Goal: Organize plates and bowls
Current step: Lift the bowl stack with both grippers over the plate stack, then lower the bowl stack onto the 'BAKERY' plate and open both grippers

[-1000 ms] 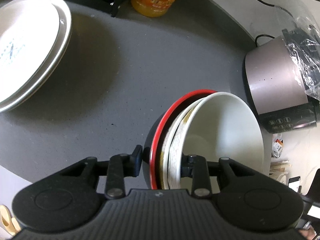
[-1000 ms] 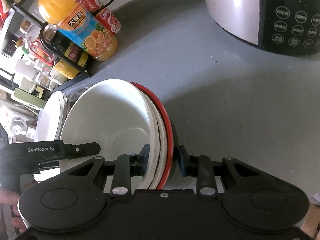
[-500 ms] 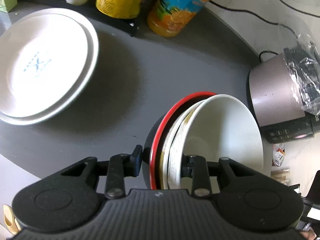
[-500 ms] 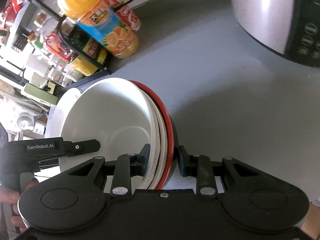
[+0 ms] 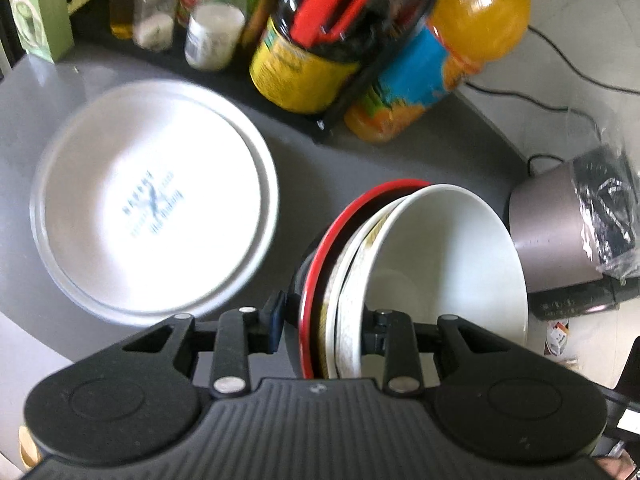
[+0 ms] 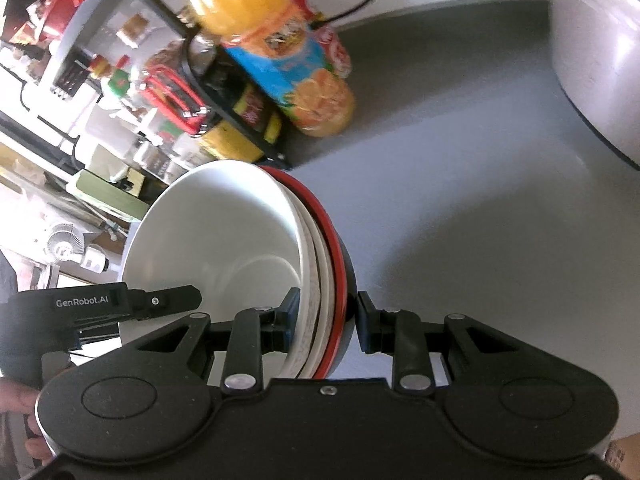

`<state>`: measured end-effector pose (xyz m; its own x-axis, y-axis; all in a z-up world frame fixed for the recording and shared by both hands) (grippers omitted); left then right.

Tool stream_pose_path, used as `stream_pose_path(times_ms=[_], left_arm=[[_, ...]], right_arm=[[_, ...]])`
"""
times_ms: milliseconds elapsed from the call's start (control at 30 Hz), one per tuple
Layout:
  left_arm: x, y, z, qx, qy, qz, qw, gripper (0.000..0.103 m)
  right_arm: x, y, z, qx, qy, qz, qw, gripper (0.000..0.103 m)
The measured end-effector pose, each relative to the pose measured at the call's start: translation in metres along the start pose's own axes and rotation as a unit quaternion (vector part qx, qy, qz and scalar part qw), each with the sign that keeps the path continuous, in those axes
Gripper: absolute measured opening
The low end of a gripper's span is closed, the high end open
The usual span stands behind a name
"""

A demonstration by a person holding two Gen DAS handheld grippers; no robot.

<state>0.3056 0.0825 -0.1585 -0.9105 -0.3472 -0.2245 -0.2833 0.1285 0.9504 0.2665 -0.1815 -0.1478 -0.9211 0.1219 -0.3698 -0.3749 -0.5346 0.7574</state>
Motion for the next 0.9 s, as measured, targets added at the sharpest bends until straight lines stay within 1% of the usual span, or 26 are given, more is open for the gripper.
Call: stream_pose_path(times_ms=[200, 633, 800, 900], left_arm=[[-0.018, 0.012, 0.024, -0.002, 0.009, -0.011, 0.9999, 0.031], [-0.040, 0.016, 0.077, -0.002, 0.034, -0.015, 0.9993, 0.031], [-0.052, 0.017, 0.097, -0.005, 0.038, -0.021, 0.9990, 0.031], [-0.057, 0.015, 0.109, -0.008, 0.039, -0.017, 0.9990, 0.031]], right_arm=[[-0.010, -0.014, 0.025, -0.007, 0.016, 0.002, 1.000, 0.028], [-0.015, -0.053, 0.068, -0.009, 0.028, 0.013, 0.999, 0.028], [-0.016, -0.072, 0.083, -0.013, 0.024, 0.014, 1.000, 0.028], [-0.015, -0.085, 0.092, -0.014, 0.019, 0.014, 1.000, 0.028]])
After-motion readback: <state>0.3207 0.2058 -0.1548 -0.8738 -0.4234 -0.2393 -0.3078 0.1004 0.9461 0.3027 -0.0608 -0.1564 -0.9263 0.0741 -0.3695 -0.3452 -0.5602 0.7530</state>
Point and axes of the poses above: each gripper's, at about its wrist camera, not at the fingertips, and y roughly against the way its jaws point, z to its left, x to its underside, the point moved 1 cm from there along -y, roughly the way its jaws point, and after that the axes turned 11 degrees about -x, right-handed, at the moved point
